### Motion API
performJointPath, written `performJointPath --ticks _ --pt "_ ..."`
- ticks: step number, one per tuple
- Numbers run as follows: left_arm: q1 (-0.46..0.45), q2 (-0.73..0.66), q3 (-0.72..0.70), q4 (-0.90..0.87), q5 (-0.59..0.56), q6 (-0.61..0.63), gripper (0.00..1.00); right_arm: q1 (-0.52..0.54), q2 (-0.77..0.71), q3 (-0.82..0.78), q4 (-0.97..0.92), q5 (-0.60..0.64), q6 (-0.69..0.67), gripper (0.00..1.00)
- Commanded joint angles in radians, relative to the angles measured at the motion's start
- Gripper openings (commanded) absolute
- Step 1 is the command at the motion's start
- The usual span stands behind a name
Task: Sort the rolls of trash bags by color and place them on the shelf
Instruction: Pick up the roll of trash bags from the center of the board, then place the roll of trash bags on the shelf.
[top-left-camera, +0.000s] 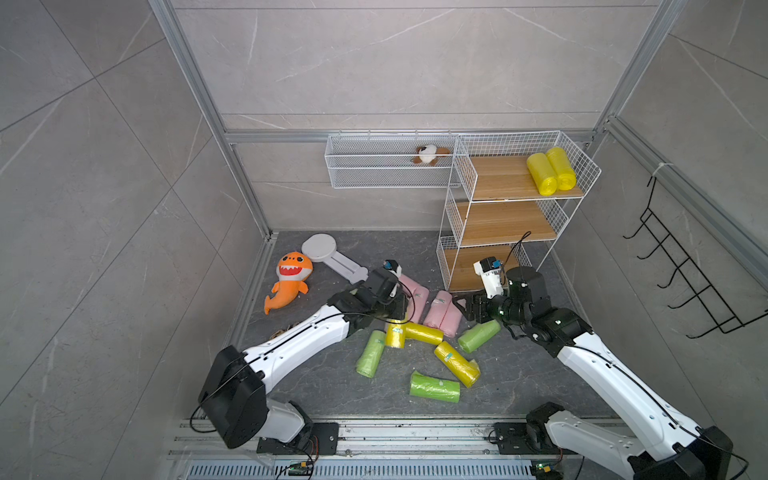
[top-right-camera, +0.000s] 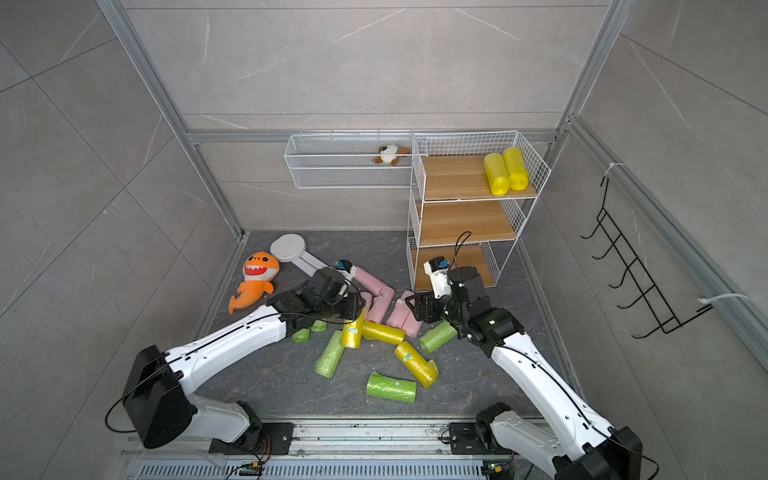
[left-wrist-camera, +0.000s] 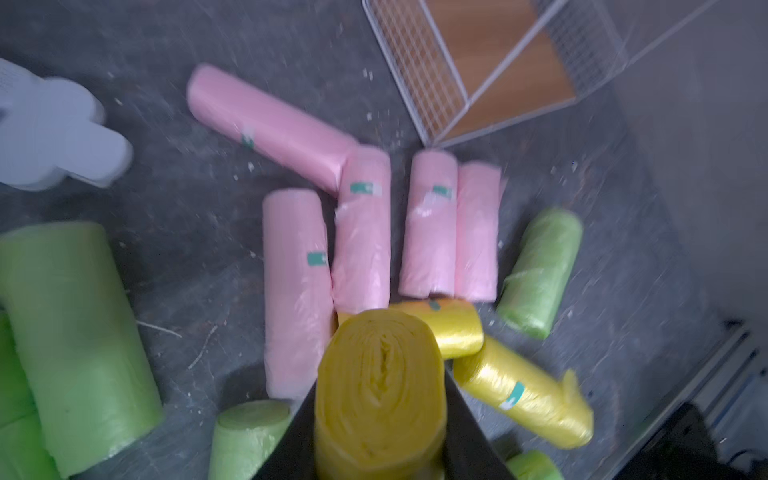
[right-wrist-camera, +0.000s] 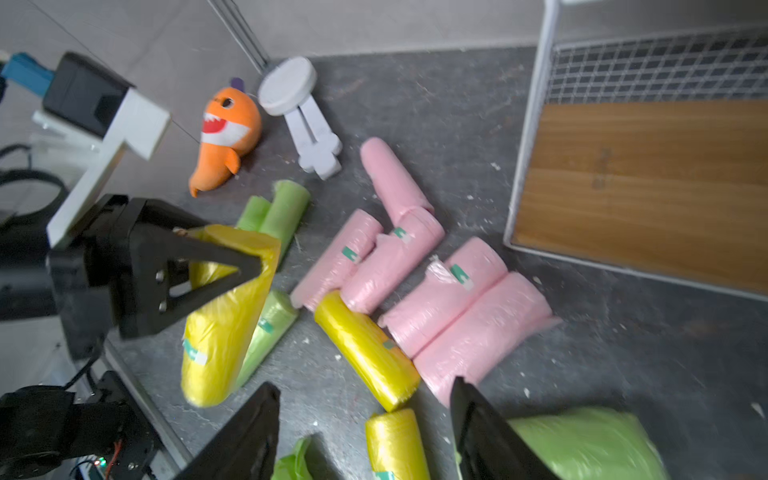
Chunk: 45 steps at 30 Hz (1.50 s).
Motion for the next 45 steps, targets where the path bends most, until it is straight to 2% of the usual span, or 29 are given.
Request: performJointPath --ticks 1,8,14,18,24,32,41,43,45 --pt "0.092 -0.11 -0.067 0.313 0.081 -0.195 0.19 0.033 0.004 0.006 0.17 -0.083 0.097 0.71" --pt "0.107 -0.182 -0.116 0.581 -0.007 -0.407 0.18 0.15 0.075 -0.03 0.48 -0.098 0.226 0.81" --pt "0.107 -0.21 -0.199 0.813 -0.023 -0.63 0.16 0.241 0.122 -0.045 0.64 -0.029 0.238 0.92" --pt "0.106 -0.21 -0.215 0.884 -0.022 -0.704 0.16 0.262 0.147 -0.053 0.7 0.015 0.239 0.98" --pt "0.104 -0.205 -0.238 0.963 -0.004 -0.781 0.15 0.281 0.204 -0.047 0.791 0.02 0.245 0.98" --pt "0.105 -0.198 -0.248 0.989 0.013 -0.822 0.15 0.291 0.237 -0.031 0.855 0.013 0.25 0.82" --pt "0.105 -0.191 -0.254 1.008 0.019 -0.839 0.15 0.294 0.247 -0.03 0.87 0.037 0.252 0.47" --pt "0.106 -0.19 -0.259 1.01 0.016 -0.836 0.17 0.294 0.235 -0.031 0.862 0.051 0.243 0.39" --pt "0.107 -0.187 -0.259 1.0 0.013 -0.823 0.27 0.293 0.221 -0.024 0.842 0.058 0.226 0.36"
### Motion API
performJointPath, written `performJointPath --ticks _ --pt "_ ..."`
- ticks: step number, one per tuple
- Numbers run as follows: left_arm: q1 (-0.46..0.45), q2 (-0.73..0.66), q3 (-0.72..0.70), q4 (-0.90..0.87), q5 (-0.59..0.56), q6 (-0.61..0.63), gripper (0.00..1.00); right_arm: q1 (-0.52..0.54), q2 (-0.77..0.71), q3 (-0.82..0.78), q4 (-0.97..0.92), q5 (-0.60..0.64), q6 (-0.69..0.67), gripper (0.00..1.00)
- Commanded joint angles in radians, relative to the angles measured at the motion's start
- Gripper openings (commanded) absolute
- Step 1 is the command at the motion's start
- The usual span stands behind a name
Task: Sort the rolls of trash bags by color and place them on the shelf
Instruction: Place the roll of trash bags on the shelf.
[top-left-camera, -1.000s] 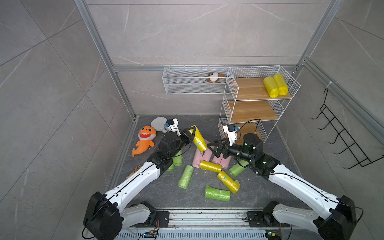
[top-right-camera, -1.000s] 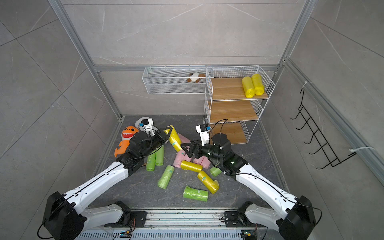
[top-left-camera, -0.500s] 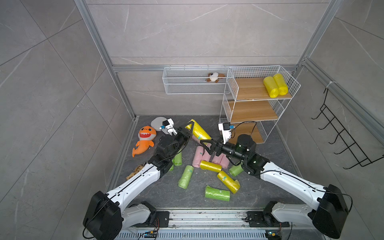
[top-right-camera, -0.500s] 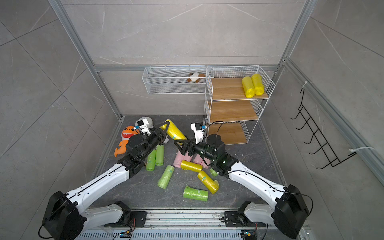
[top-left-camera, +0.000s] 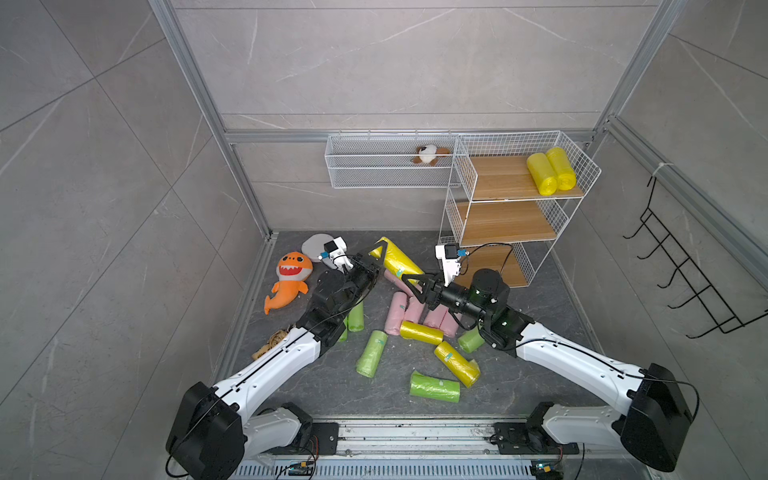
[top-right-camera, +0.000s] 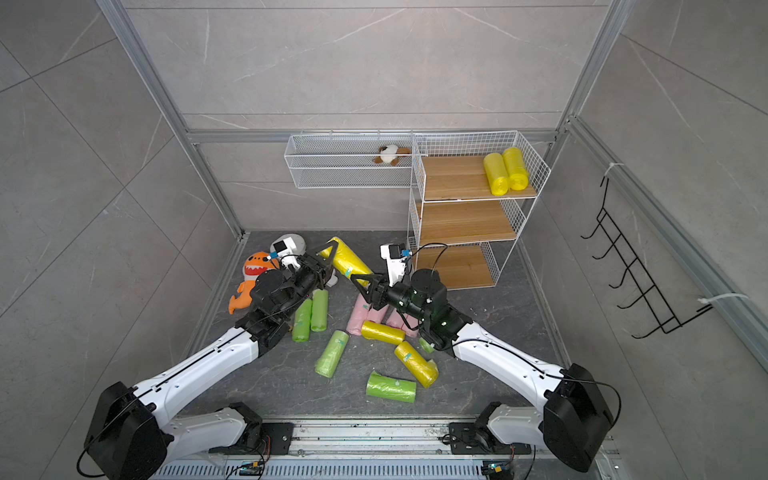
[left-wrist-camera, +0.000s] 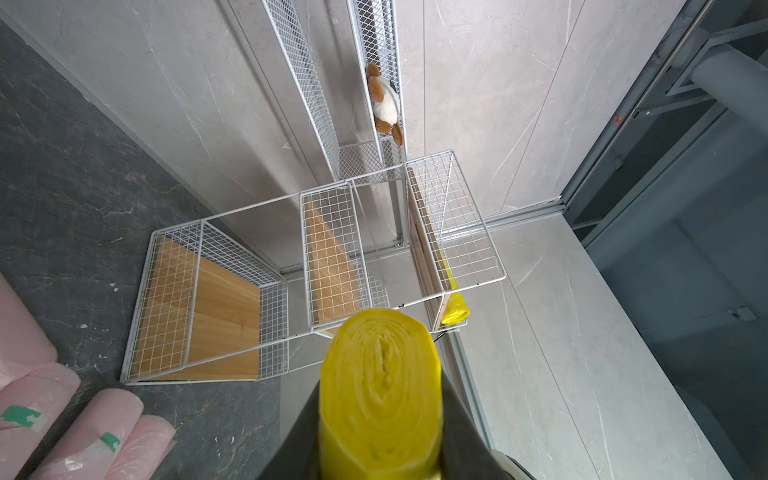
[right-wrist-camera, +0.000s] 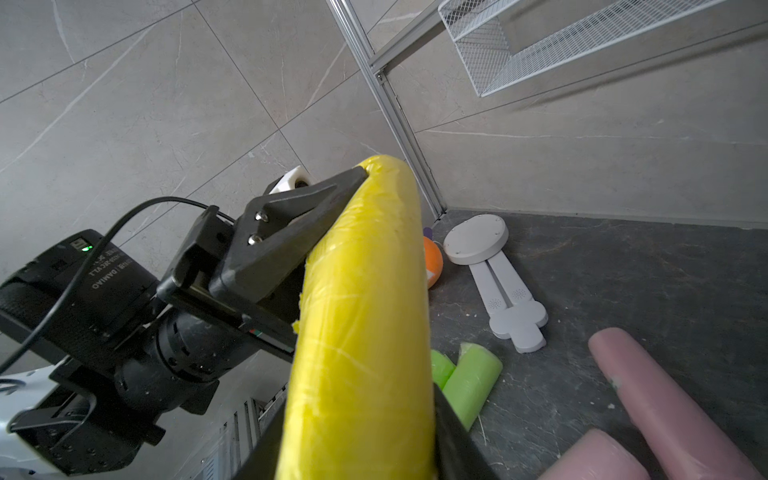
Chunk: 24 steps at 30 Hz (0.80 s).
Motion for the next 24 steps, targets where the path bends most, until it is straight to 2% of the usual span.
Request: performJointPath --ticks 1,3,5,11,17,20,24 --pt "-0.001 -0.011 0.006 0.089 0.015 0.003 0.33 0.003 -0.033 0.028 -0.012 0.034 -0.03 0.35" --pt "0.0 -0.01 0.011 0.06 0.005 0.037 0.5 0.001 -0.047 0.057 -0.076 0.038 -0.063 0.33" --pt "0.0 -0.014 0.022 0.016 -0.009 0.093 0.63 -0.001 -0.072 0.086 -0.151 0.056 -0.102 0.33" --pt "0.006 -0.047 0.103 -0.226 -0.094 0.395 0.81 -0.043 -0.149 0.22 -0.439 0.128 -0.228 0.32" --pt "0.012 -0.061 0.208 -0.445 -0.129 0.688 0.83 -0.127 -0.184 0.428 -0.708 0.196 -0.344 0.32" --pt "0.013 -0.046 0.255 -0.505 -0.076 0.794 0.83 -0.178 -0.171 0.547 -0.807 0.216 -0.383 0.32" --pt "0.013 0.01 0.334 -0.596 0.005 0.861 0.83 -0.242 -0.13 0.708 -0.913 0.253 -0.425 0.32"
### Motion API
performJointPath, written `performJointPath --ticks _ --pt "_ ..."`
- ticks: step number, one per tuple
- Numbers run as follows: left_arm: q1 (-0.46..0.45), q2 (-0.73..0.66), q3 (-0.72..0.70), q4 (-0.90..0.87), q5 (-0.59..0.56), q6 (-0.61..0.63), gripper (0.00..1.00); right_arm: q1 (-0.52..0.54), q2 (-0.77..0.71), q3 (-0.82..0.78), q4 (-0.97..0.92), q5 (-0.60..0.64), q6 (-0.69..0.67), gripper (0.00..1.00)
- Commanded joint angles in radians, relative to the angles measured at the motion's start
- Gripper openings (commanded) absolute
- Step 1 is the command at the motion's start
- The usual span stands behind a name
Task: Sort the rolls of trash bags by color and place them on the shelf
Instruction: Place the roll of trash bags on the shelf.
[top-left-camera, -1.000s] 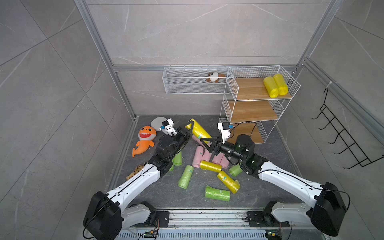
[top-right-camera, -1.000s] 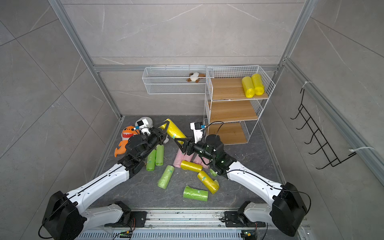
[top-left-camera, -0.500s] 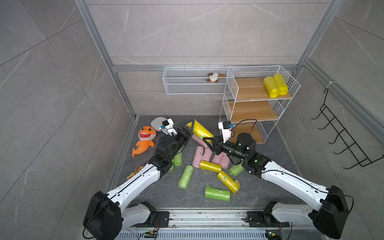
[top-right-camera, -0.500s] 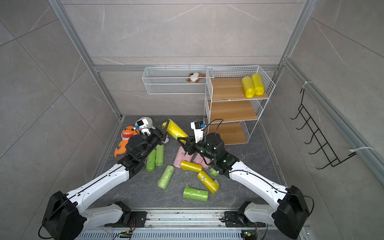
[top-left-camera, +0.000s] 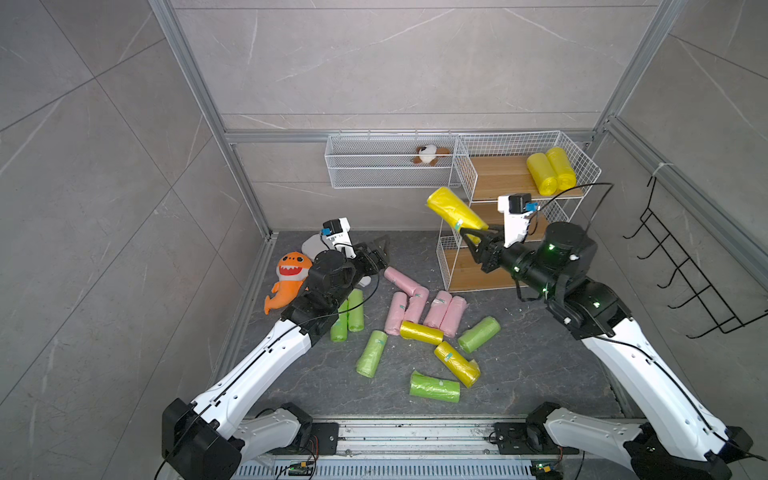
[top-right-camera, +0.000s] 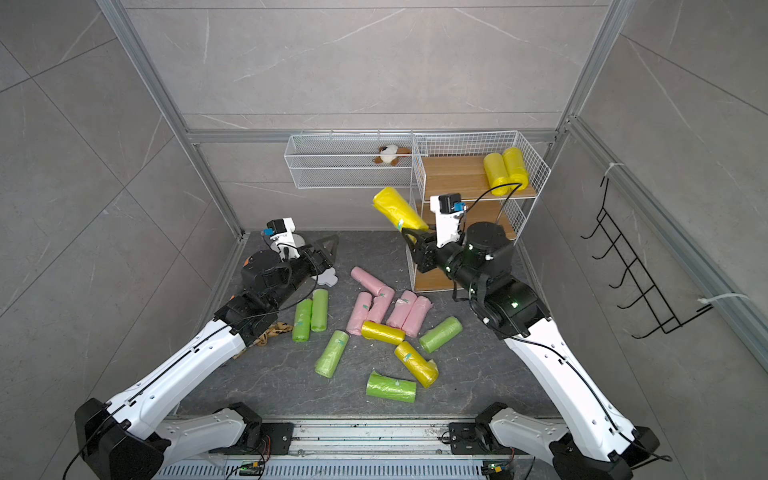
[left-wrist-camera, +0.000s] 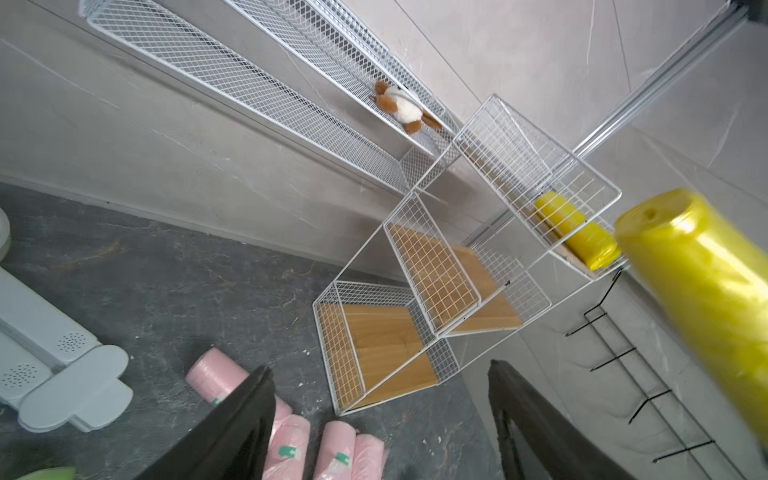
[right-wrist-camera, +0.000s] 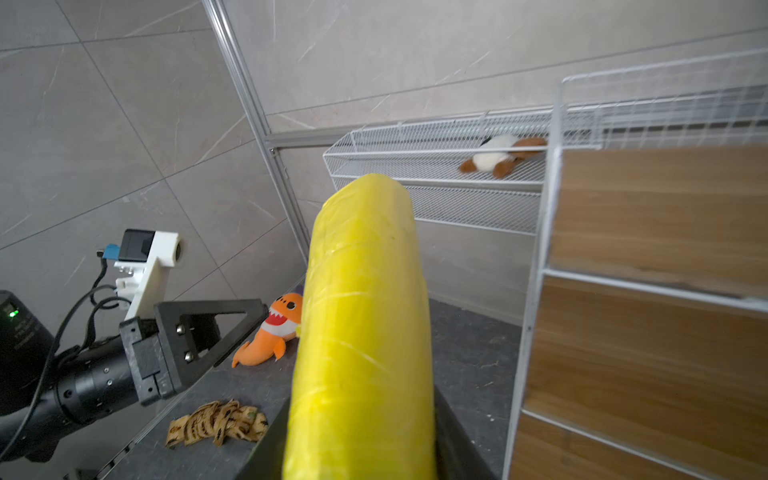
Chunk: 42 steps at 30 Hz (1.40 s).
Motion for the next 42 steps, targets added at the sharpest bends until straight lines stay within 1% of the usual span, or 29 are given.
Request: performJointPath --ticks 1,3,6,8,12,17,22,29,33,42 --pt "0.003 0.04 0.077 -0.098 0.079 0.14 0.83 -0.044 0.027 0.135 -0.125 0.064 -0.077 0.32" --pt "0.002 0.059 0.089 -0.099 0.119 0.137 0.82 -0.077 0.058 0.215 -0.171 0.105 -0.096 0.32" --pt "0.002 0.072 0.088 -0.084 0.15 0.125 0.82 -0.127 0.113 0.324 -0.231 0.174 -0.122 0.32" --pt "0.001 0.077 0.089 -0.08 0.158 0.12 0.82 -0.155 0.159 0.397 -0.272 0.217 -0.142 0.31" --pt "0.002 0.076 0.086 -0.077 0.169 0.113 0.82 -0.209 0.26 0.521 -0.338 0.264 -0.167 0.31" --pt "0.0 0.066 0.08 -0.069 0.169 0.112 0.81 -0.278 0.35 0.597 -0.357 0.28 -0.171 0.31" --pt "0.001 0.069 0.083 -0.066 0.175 0.11 0.81 -0.321 0.432 0.672 -0.394 0.31 -0.179 0.31" --pt "-0.001 0.075 0.076 -0.058 0.186 0.102 0.81 -0.339 0.51 0.709 -0.385 0.358 -0.175 0.32" --pt "-0.002 0.076 0.072 -0.057 0.187 0.099 0.81 -0.341 0.563 0.751 -0.389 0.354 -0.158 0.33" --pt "-0.001 0.072 0.061 -0.057 0.189 0.096 0.81 -0.355 0.664 0.855 -0.414 0.401 -0.151 0.35"
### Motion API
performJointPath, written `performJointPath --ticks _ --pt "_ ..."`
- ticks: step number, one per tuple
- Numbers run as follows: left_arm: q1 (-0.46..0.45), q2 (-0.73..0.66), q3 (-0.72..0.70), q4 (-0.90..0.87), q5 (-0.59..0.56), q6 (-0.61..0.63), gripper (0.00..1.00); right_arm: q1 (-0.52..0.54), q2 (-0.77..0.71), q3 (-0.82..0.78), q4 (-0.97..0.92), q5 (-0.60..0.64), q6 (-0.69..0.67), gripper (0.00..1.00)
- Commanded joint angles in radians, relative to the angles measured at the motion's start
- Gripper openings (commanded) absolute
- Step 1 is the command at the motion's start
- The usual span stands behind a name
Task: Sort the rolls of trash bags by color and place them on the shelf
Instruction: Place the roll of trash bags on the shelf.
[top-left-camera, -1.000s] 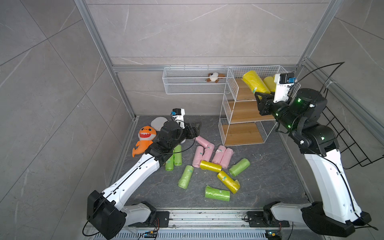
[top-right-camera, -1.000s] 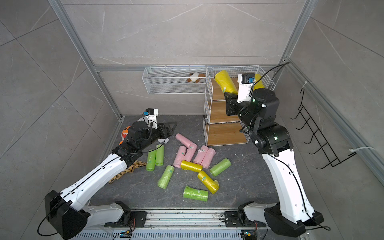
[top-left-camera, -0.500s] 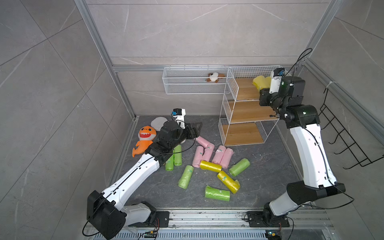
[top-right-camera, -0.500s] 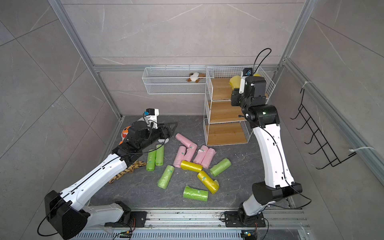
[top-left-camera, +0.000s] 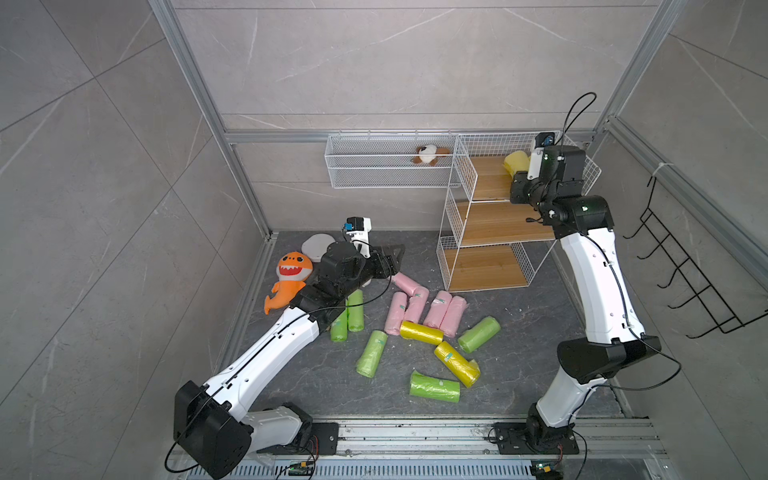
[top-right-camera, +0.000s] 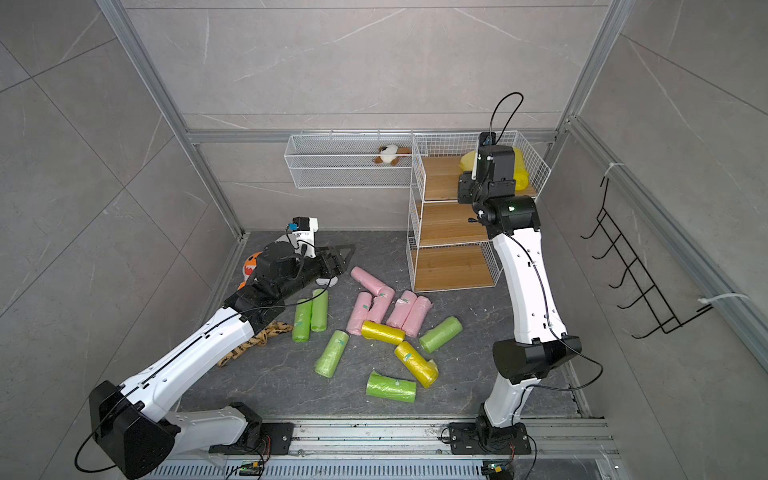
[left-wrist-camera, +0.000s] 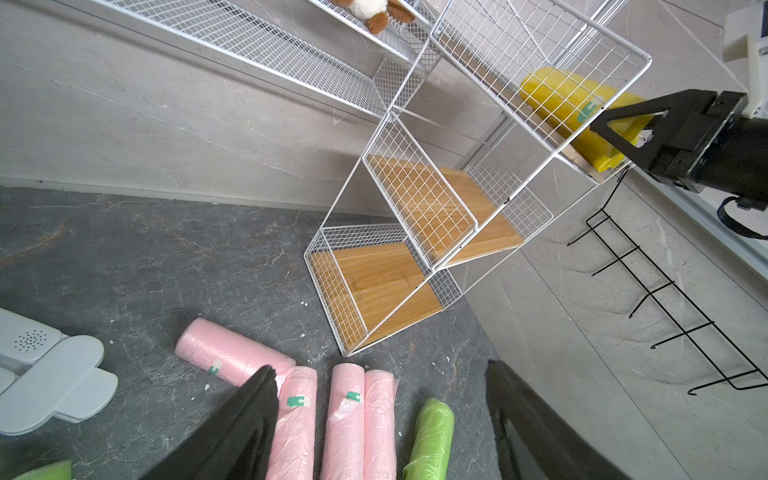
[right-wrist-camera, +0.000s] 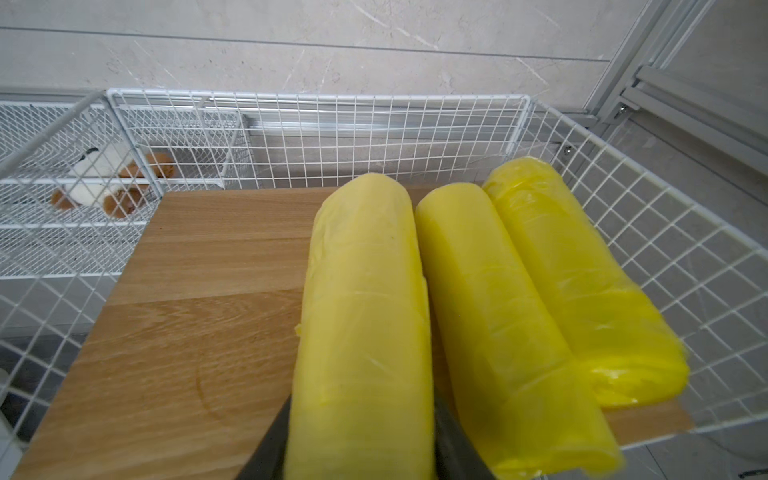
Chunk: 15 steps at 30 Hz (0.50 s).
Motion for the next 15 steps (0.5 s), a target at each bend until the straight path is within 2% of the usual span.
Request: performJointPath --ticks 1,10,15 --pt "-0.001 -0.011 0.002 0.031 0.026 0.008 0.81 -0.01 0.018 0.058 0.01 0.043 0.002 0.35" --pt "0.0 -0.005 -0.002 0.035 0.029 0.008 0.81 -0.038 0.027 0.06 -0.006 0.059 -0.006 0.41" --pt "-0.001 0.004 -0.005 0.039 0.038 0.002 0.81 -0.041 0.015 0.046 -0.005 0.02 0.0 0.49"
